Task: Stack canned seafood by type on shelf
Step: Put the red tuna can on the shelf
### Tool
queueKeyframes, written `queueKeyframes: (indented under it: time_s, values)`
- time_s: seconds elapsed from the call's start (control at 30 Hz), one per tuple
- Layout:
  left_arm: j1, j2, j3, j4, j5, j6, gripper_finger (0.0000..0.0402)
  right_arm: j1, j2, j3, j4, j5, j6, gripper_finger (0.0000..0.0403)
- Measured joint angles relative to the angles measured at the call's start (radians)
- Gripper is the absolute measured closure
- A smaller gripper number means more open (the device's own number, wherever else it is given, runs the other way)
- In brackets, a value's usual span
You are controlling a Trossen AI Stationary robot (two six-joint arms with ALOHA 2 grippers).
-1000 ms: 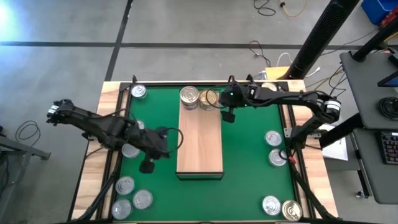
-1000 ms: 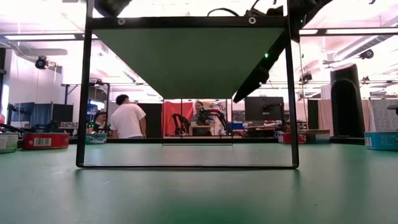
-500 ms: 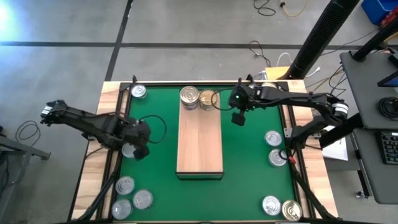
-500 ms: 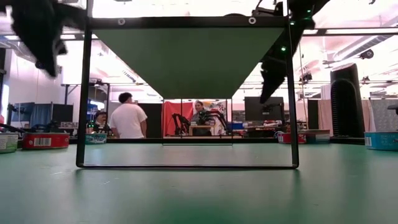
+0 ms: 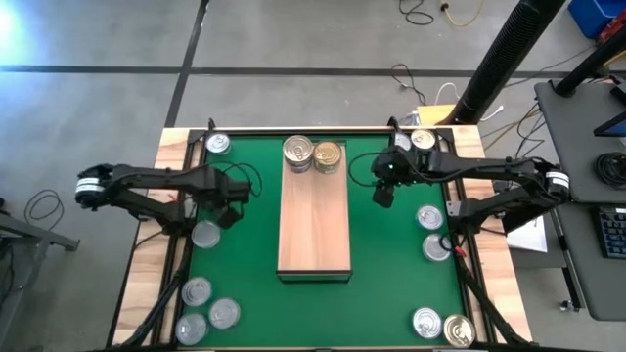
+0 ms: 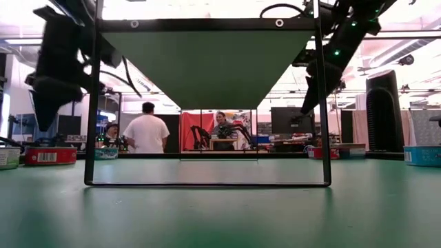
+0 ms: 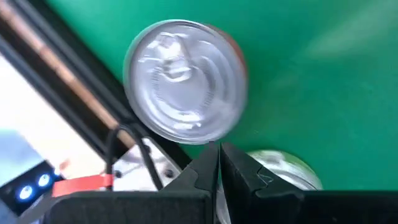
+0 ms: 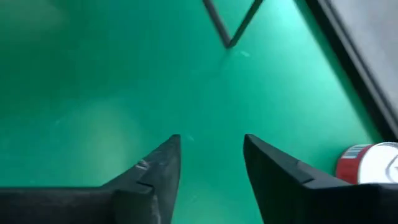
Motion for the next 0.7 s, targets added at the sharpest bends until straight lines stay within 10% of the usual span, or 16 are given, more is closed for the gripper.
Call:
queueKeyframes:
  time_s: [0.47,0.7]
  values:
    - [0.255,0.029,-0.093,0.163,-0.017,0.138,0.0401,0.126,-0.012,-0.016,-0.004,0.000,0.037,0.0320]
    - [0.208,0.076,-0.098,0.214,0.015,0.186,0.0401,0.132,-0.012,-0.016,-0.005,0.000,0.039,0.0344]
